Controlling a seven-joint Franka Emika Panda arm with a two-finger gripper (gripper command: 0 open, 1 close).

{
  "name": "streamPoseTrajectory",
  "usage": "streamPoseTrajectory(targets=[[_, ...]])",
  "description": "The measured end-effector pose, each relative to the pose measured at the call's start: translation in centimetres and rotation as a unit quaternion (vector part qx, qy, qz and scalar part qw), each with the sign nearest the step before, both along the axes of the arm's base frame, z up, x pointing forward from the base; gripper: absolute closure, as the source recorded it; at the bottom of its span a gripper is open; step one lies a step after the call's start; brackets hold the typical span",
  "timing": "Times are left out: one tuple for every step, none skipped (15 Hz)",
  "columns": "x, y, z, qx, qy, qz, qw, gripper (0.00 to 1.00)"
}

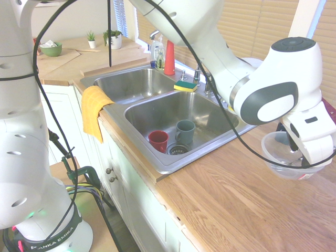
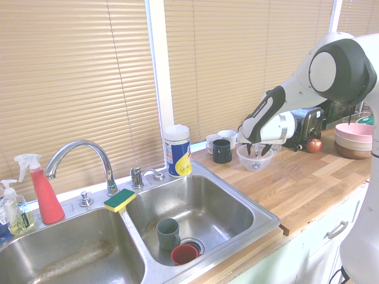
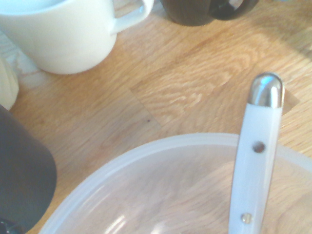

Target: Put the spoon into the sink

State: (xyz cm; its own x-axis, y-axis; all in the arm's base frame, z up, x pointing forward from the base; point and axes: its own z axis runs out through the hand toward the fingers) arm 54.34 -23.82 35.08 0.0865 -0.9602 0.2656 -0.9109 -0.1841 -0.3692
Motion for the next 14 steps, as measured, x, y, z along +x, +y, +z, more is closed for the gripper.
streamPoseTrajectory(targets=[[0.1, 0.1, -0.3, 0.0, 0.001, 0.001, 1.0, 1.0], [0.3, 0.1, -0.5, 0.0, 0.002, 0.001, 1.0, 1.0], [0.6, 0.1, -0.6, -0.001, 0.003, 0.001, 1.0, 1.0], [0.8, 0.1, -0.7, -0.001, 0.003, 0.001, 1.0, 1.0], [1.1, 0.0, -0.8, -0.002, 0.003, 0.001, 1.0, 1.0], [1.2, -0.1, -0.9, -0.001, 0.002, -0.001, 1.0, 1.0], [1.4, -0.2, -1.0, 0.0, 0.002, -0.003, 1.0, 1.0], [1.5, -0.2, -1.1, 0.0, 0.002, -0.003, 1.0, 1.0], [1.6, -0.3, -1.3, 0.0, 0.003, -0.004, 1.0, 1.0], [1.8, -0.4, -1.4, 0.0, 0.003, -0.005, 1.0, 1.0], [1.8, -0.4, -1.4, 0.001, 0.002, -0.006, 1.0, 1.0], [1.8, -0.5, -1.4, 0.002, 0.001, -0.008, 1.0, 1.0], [1.7, -0.6, -1.4, 0.004, 0.0, -0.009, 1.0, 1.0], [1.7, -0.7, -1.3, 0.005, -0.002, -0.01, 1.0, 1.0]])
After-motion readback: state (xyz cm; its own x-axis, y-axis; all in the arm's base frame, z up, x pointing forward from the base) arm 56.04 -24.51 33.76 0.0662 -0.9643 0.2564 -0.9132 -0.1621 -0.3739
